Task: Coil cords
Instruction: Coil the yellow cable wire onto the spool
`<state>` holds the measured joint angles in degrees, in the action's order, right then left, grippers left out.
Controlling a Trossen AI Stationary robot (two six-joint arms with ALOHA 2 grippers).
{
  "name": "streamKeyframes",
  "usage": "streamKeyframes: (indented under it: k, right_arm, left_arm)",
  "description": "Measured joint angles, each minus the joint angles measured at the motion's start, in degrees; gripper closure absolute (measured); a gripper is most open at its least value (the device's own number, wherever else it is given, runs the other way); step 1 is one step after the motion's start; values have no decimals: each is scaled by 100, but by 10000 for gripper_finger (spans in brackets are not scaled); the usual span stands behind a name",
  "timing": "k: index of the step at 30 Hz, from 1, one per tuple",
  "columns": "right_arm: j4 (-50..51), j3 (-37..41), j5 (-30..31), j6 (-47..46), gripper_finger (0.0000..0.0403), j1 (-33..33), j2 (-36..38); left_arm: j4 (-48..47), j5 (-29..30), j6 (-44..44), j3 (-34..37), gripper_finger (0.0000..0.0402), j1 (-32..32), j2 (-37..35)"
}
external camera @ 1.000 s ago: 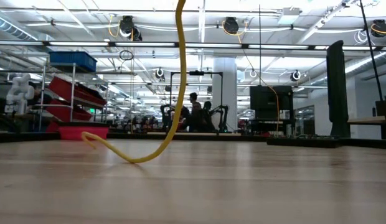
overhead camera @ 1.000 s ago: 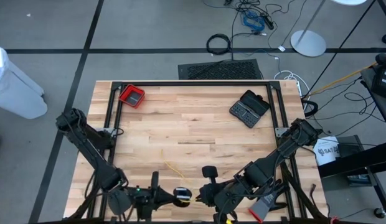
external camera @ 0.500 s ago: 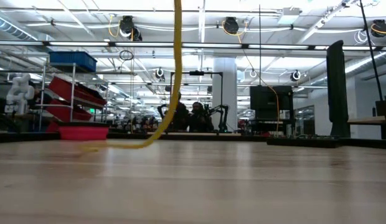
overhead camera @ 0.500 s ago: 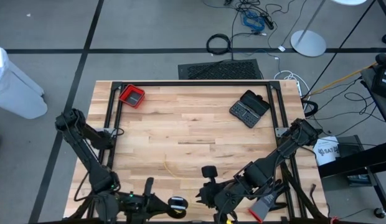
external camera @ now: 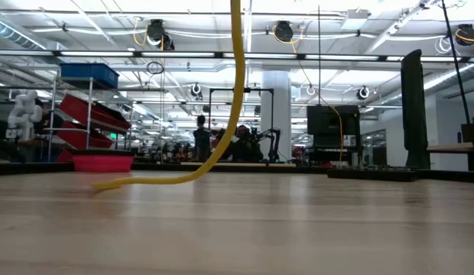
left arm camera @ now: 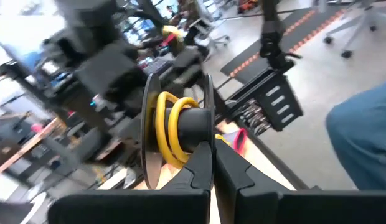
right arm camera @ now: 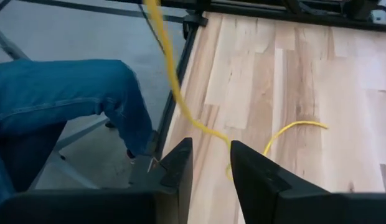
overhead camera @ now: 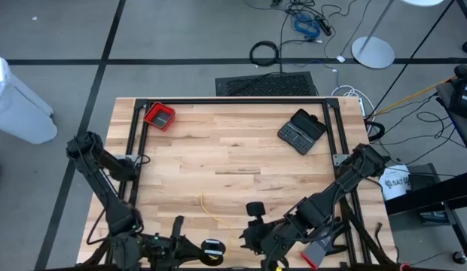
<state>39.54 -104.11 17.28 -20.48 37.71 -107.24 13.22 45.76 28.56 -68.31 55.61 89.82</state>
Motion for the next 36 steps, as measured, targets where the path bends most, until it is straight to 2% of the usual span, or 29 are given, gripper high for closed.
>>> streamKeyframes:
  k: [3,8,14,16,19,24,29,31,36]
  right_arm:
    - [-237,296,209,-128,299,68,0]
    - [-392,845,161,-133,274,80,-4]
    - [-1301,1559,-728,-52,259,-146,-7]
    - [-1867,1734,-641,147,259,-255,-7]
    - [-2536,1939,-197,251,251,-488,-7]
    - [-3158,2191,-226,258,206,-738,-2]
    - [-3530,2439,-684,274,165,-731,-8]
    - [-3560,2504,-859,316,162,-731,-31]
    - [-3952,2671,-868,509,169,-738,-92]
  left_arm:
    - [-25,363,-125,0,400,47,-56]
    - [-5,422,-417,-4,400,127,-252]
    - [-38,421,-698,-4,400,255,-354]
    - [-64,423,-726,-4,400,304,-354]
    - [-71,423,-730,-4,400,353,-354]
    - [-85,431,-730,-4,400,445,-354]
    - [-126,554,-726,-4,400,456,-354]
    - [-165,557,-726,-4,400,453,-354]
    - [-176,576,-728,-2,400,453,-354]
